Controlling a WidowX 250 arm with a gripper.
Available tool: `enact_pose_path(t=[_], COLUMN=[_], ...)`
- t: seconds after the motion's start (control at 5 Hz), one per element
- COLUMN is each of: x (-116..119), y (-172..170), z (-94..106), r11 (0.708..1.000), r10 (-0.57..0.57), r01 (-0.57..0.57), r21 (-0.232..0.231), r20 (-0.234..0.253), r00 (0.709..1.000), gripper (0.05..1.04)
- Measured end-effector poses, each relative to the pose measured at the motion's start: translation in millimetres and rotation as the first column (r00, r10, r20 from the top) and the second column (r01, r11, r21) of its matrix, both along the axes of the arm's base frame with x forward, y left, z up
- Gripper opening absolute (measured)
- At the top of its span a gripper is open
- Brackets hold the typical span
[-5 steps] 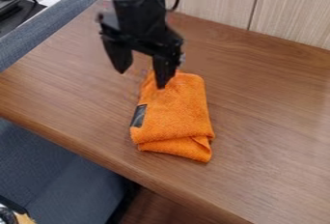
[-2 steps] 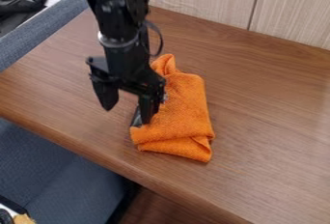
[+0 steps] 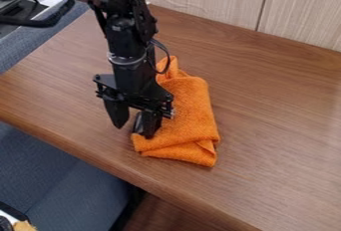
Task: Unfold the cloth from left to right
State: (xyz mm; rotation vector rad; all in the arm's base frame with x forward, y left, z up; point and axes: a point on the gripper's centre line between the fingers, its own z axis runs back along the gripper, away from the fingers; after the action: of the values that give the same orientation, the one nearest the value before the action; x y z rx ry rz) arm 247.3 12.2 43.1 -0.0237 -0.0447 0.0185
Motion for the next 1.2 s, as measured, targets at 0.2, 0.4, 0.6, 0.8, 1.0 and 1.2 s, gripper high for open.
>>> enact_pose_path(t=[0.2, 0.4, 0.6, 0.8, 1.0, 1.2], x=[-1, -2, -2, 2, 13, 25], y=[0, 0, 4, 5, -3, -26], z=[-0.1, 1.4, 10.7, 24.3, 47.8, 77.8], r11=[1.0, 1.0, 0.999, 0.999, 0.998, 0.999], r10=[0.017, 0.02, 0.03, 0.043, 0.056, 0.035], r01=[-0.017, -0.02, -0.03, -0.043, -0.055, -0.032], r21=[0.006, 0.009, 0.009, 0.005, -0.02, -0.025], r20=[-0.006, -0.01, 0.004, 0.028, 0.071, 0.121], r00=[1.0, 1.0, 1.0, 0.999, 0.996, 0.992], gripper=[0.375, 0.172, 0.069, 0.055, 0.055, 0.055])
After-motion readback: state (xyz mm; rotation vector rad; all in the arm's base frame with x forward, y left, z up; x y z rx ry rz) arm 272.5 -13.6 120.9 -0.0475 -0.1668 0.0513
